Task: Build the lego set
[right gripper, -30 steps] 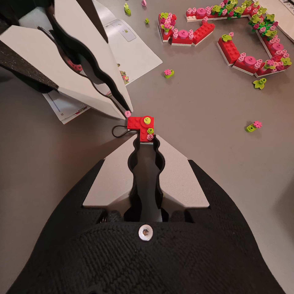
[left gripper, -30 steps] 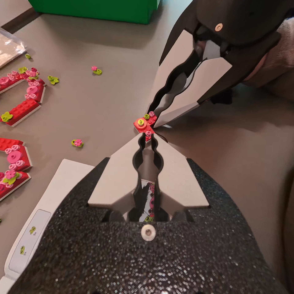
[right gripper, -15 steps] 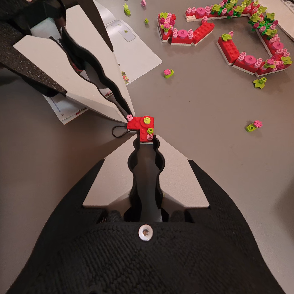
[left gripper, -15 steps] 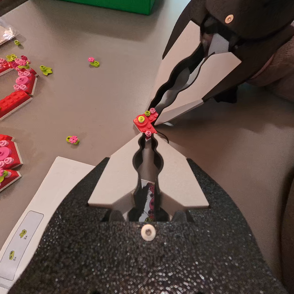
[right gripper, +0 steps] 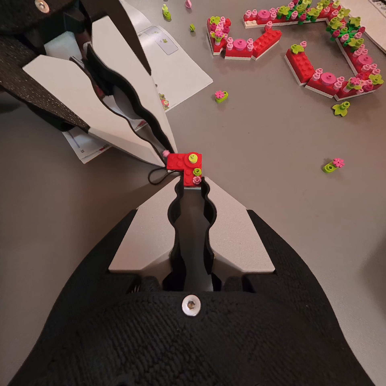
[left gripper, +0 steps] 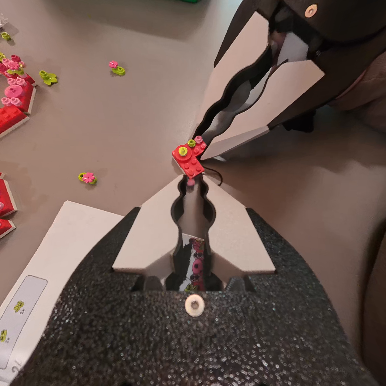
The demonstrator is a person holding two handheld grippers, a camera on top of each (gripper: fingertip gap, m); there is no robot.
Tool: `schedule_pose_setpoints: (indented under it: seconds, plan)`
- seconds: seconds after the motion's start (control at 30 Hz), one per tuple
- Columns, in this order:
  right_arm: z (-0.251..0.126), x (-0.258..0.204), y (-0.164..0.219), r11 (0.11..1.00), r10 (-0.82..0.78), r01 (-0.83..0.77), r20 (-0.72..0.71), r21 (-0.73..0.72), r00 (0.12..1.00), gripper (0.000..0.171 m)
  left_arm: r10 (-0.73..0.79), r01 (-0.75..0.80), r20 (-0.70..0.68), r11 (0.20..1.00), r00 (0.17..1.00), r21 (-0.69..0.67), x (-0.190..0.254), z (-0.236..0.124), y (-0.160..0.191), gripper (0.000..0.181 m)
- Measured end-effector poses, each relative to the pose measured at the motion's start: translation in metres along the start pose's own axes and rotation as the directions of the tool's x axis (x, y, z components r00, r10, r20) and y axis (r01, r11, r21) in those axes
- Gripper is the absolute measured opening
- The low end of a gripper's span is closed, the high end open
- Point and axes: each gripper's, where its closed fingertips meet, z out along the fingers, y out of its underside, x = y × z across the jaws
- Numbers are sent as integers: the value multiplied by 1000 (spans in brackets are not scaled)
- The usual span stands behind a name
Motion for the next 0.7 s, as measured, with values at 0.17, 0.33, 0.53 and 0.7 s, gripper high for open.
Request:
schedule_pose_setpoints:
  seconds: [0.17,0.33,0.53,0.7]
  plan:
    - [0,0,0,1000,1,-1,1,0,1000,15,8,-8,2,1000,1000,-6,1,-2,0,11]
    - [-1,3,0,1000,11,-11,-14,0,1000,15,9,-9,-23,1000,1000,-9,4,-14,4,23]
    - [-1,4,0,1000,12,-12,-20,-1,1000,15,44,-45,-40,999,998,-25,9,-29,7,27]
    - [-1,4,0,1000,13,-13,-21,-1,1000,15,72,-73,-10,995,997,-72,3,-36,13,22]
